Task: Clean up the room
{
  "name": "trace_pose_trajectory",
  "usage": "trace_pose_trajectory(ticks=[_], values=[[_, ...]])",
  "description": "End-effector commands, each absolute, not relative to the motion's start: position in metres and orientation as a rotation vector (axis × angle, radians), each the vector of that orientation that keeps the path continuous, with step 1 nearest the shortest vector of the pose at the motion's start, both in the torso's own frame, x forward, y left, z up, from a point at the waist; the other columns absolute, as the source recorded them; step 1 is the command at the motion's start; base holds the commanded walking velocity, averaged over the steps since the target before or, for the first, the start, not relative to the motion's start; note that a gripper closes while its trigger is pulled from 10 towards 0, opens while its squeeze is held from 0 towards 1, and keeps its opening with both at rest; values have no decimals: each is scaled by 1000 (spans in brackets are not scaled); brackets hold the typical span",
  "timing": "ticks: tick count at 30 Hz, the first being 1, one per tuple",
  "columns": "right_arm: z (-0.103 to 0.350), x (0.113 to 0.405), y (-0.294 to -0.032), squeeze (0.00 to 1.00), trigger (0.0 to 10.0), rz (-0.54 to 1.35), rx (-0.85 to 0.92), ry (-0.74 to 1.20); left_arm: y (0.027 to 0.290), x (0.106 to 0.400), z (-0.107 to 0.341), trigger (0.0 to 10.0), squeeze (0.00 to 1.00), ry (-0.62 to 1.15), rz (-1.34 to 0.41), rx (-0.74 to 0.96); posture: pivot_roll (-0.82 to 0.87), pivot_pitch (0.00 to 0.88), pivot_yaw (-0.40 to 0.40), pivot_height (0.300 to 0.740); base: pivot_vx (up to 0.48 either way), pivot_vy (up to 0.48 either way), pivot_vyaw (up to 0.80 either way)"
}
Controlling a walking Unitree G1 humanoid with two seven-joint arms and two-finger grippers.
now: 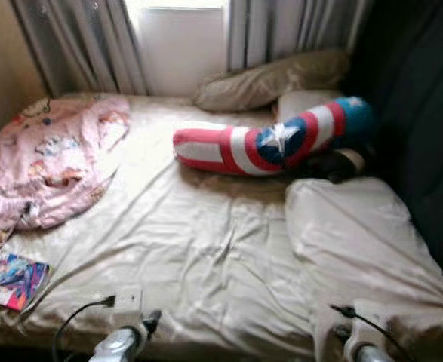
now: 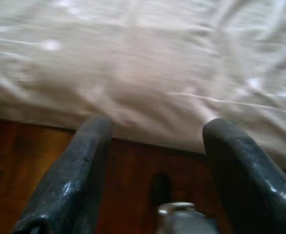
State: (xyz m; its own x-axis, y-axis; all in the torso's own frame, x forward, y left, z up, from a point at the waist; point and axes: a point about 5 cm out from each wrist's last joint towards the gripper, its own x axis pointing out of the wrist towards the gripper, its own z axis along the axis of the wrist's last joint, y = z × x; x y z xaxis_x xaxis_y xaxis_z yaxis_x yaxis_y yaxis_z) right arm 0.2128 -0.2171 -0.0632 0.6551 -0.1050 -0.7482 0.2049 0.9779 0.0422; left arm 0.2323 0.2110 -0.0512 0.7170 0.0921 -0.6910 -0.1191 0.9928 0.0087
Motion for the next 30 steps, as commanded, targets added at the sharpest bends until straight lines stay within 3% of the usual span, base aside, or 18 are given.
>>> trace_pose_trajectory(ticks=[1,20,26,30], values=[[-63,209,-227,0,10000,-204,120,845,205,234,-52,10000,0,770,101,-39,31,0,-5,740,0,480,0],[-64,209,-226,0,10000,-167,89,856,205,234,-52,10000,0,770,104,-40,36,0,0,740,0,480,0],[-63,210,-225,0,10000,-165,94,853,205,234,-52,10000,0,770,102,-39,42,0,1,740,0,480,756],[-63,211,-226,0,10000,-183,120,846,206,234,-51,10000,0,769,101,-37,44,0,0,740,0,480,0]])
